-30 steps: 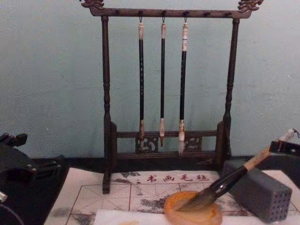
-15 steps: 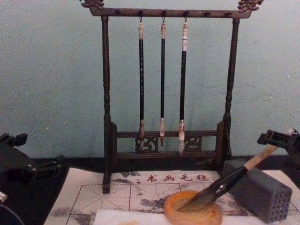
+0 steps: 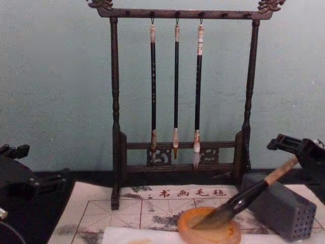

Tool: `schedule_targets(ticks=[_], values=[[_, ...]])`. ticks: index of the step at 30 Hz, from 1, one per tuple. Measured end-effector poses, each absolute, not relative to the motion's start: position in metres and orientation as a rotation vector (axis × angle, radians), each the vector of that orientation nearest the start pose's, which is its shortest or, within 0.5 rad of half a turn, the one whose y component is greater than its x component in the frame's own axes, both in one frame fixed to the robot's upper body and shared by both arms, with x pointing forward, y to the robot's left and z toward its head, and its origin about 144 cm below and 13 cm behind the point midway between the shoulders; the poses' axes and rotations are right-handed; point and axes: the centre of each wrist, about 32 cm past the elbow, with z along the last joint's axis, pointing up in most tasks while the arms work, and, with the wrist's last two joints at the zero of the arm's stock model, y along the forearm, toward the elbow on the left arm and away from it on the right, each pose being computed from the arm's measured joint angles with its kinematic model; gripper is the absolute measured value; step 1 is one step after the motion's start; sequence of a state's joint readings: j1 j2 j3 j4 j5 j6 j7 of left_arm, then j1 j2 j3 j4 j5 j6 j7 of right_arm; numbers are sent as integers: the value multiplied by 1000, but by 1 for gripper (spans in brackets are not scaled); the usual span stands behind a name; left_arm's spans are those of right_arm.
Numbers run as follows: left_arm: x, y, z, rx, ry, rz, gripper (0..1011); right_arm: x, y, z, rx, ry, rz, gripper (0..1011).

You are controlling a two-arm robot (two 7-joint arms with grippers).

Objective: Pick up the brush from the inkstone, write on the paper, then place the brush back to its original position.

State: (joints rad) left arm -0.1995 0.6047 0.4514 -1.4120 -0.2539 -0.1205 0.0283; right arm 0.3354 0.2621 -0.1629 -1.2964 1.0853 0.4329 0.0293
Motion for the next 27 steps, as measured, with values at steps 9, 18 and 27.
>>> schedule_targets(ticks=[9, 18, 27], values=[[489, 310, 1140, 304, -285, 1248, 1001, 557, -269, 1176, 307, 934, -1192, 1002], [489, 310, 1140, 304, -285, 1248, 1001, 559, -267, 1176, 333, 971, -1195, 1002], [489, 310, 1140, 304, -285, 1248, 1001, 560, -266, 1176, 365, 1000, -1200, 1002]])
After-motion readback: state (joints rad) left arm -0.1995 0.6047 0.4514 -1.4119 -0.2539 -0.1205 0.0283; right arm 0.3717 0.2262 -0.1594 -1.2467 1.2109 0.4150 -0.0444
